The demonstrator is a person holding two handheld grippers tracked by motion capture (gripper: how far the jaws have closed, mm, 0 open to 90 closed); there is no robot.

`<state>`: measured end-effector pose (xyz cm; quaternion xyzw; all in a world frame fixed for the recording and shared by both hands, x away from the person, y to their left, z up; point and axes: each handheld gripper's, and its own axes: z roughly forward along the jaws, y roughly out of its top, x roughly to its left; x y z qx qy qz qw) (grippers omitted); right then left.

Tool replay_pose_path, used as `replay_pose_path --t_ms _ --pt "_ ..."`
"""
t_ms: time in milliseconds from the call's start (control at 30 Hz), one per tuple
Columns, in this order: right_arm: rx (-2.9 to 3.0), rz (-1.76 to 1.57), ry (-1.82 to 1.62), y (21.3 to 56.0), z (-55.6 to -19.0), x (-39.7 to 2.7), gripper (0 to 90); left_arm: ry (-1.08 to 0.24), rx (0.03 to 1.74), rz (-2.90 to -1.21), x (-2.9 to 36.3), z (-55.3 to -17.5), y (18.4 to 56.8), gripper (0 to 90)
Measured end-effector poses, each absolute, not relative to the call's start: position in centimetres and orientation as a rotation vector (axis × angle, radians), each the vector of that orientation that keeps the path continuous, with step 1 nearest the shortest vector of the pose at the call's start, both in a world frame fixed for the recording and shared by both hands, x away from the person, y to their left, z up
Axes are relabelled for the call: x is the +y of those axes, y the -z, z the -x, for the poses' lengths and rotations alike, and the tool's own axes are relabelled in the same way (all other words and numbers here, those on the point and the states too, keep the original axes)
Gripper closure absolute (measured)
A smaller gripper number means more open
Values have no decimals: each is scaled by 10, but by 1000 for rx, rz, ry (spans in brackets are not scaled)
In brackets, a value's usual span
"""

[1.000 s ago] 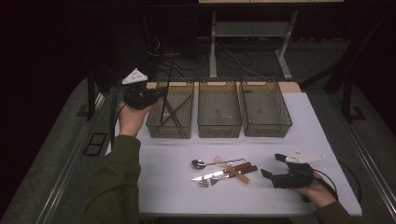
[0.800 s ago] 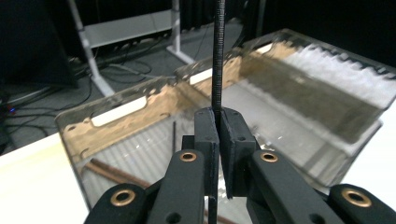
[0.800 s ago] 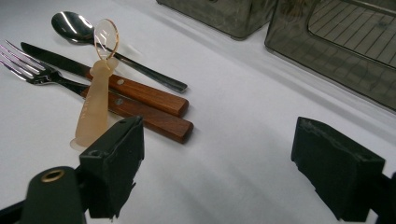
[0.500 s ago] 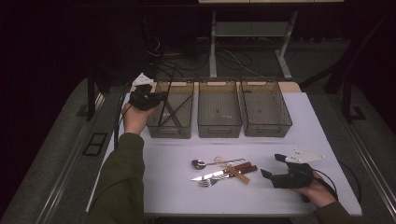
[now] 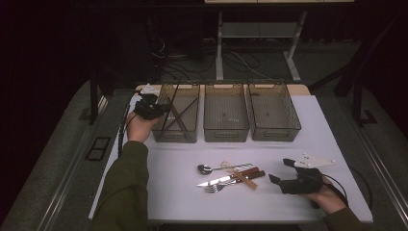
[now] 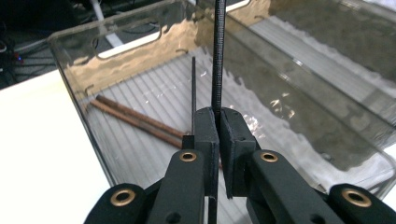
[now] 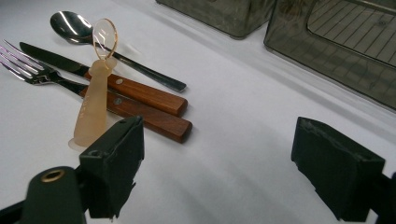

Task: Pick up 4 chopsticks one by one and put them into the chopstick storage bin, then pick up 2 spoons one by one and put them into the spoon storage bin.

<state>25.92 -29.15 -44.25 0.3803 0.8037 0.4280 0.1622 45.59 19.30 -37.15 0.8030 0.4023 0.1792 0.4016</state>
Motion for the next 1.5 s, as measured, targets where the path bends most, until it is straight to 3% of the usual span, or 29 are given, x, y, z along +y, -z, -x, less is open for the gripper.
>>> replay_pose_path --t_ms 500,1067,1500 --pt "2291 -1081 -1226 442 -259 -292 173 -468 1124 -2037 187 -466 388 840" --pt "2289 -1078 -1213 442 -259 -292 173 -408 1040 -1946 181 -450 370 475" --pt "2271 -1099 -1230 441 -259 -293 172 -360 937 -1932 181 -408 367 370"
